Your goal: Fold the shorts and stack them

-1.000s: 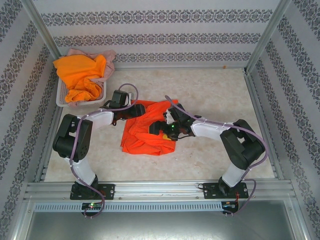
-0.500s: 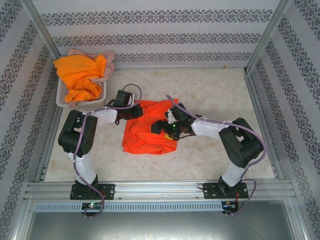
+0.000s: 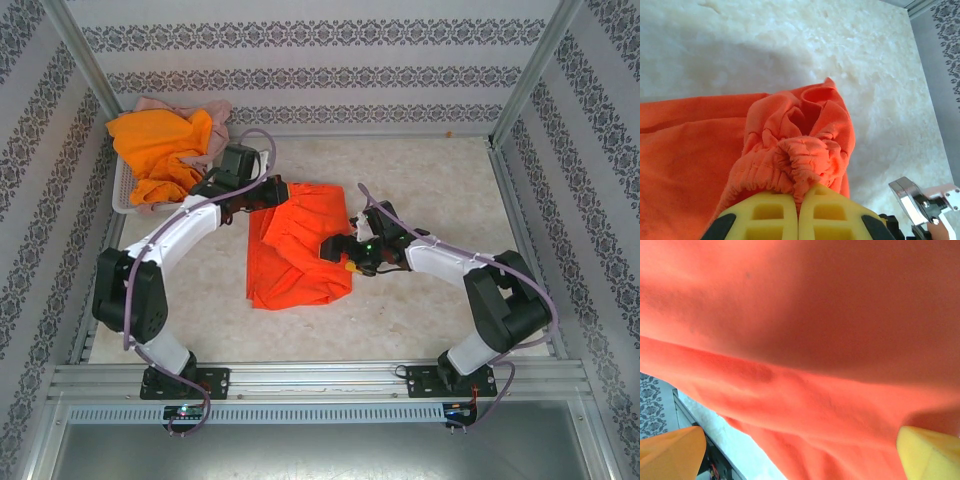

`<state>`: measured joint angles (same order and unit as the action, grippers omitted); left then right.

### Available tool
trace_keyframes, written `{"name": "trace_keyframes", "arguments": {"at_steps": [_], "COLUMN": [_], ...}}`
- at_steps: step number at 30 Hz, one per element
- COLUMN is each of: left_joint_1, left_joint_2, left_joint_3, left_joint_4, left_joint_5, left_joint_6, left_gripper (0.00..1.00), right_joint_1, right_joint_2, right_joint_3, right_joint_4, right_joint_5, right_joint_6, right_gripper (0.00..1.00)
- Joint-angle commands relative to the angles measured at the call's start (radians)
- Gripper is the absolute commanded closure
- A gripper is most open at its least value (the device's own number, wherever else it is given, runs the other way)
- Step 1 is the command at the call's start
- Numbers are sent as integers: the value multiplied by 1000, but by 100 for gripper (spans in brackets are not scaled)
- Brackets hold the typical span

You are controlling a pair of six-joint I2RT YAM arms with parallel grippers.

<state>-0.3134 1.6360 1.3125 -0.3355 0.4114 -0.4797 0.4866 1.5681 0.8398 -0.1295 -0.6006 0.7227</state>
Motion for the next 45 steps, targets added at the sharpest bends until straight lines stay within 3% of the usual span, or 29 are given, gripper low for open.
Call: {"name": "trace_keyframes", "arguments": {"at_steps": [1, 8, 14, 17, 19, 21, 22, 25, 29, 33, 38, 42, 45], "left_joint_1": [55, 206, 286, 292, 292, 292, 292, 291, 270, 242, 200, 175, 174], "left_joint_2": [-11, 19, 91, 117, 90, 13, -38, -195, -389, -493, -502, -420, -368], "left_joint_3": [-60, -307, -405, -403, -398, -408, -413, -421, -501, -612, -821, -942, -991], "left_joint_4": [-99, 78, 199, 222, 218, 233, 233, 202, 264, 307, 517, 649, 647], "left_joint_5": [29, 116, 104, 95, 106, 119, 122, 163, 256, 280, 275, 264, 215], "left_joint_6": [53, 73, 78, 90, 92, 83, 77, 40, -104, -224, -360, -387, -340], "left_gripper": [100, 100, 100, 93, 82, 62, 56, 41, 29, 22, 21, 22, 21], "right_joint_1": [2, 3, 12, 17, 18, 19, 20, 27, 44, 50, 50, 53, 42], "right_joint_2": [-34, -37, -41, -46, -53, -65, -70, -71, -33, 35, 157, 228, 254], "right_joint_3": [-2, -43, -62, -53, -38, -16, 4, 77, 178, 266, 386, 447, 481], "right_joint_4": [-43, -53, -48, -52, -59, -71, -82, -122, -124, -90, -47, -49, -134], "right_joint_5": [-23, -22, -22, -21, -19, -10, -2, 22, 21, 7, -16, -24, 24], "right_joint_6": [-33, -43, -42, -42, -42, -46, -51, -70, -60, -20, 36, 46, -16], "right_gripper": [2, 2, 2, 2, 2, 2, 2, 2, 2, 2, 2, 2, 2]}}
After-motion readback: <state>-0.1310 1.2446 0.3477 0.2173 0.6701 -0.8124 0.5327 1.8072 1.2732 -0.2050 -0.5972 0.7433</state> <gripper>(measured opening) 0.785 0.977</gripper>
